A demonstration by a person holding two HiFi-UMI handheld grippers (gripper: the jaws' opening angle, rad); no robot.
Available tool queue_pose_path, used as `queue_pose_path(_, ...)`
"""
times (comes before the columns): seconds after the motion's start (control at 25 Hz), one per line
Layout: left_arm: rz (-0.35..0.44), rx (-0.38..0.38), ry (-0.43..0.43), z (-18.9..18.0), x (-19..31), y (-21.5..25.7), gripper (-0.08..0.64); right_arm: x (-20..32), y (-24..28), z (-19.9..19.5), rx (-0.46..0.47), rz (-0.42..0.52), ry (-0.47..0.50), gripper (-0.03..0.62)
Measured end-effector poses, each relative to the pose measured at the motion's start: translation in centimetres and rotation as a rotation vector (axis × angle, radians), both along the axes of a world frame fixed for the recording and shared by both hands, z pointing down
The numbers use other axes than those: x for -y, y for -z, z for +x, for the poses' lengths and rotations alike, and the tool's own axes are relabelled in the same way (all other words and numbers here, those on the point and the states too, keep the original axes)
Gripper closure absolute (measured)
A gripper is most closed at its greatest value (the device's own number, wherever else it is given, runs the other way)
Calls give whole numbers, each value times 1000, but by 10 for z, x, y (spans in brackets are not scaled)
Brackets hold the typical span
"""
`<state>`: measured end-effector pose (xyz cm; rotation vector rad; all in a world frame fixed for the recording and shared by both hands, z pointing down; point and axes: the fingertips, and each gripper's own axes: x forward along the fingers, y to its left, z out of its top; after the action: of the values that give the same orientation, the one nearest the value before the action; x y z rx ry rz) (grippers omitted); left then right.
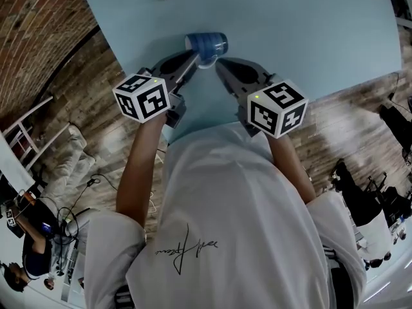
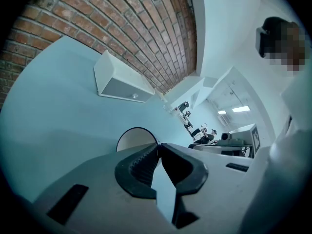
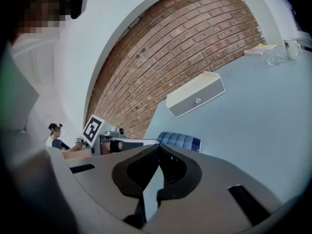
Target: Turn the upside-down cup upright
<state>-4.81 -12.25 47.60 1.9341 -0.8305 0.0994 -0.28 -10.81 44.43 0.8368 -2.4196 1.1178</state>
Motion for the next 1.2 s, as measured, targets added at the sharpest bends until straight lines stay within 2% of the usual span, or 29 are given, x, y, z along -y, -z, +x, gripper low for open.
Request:
queue_pose_path(0.4, 25, 61, -21, 3, -10, 4, 528, -4, -1, 3, -28, 26, 14, 571)
queue_pose_path(0.76, 29, 88, -26, 6, -23, 6, 529, -3, -31, 21, -171, 30, 5, 572)
queue_pose_path(1.2, 48, 127, -59, 7, -31, 6, 531, -3, -50, 22, -226, 11, 10, 572)
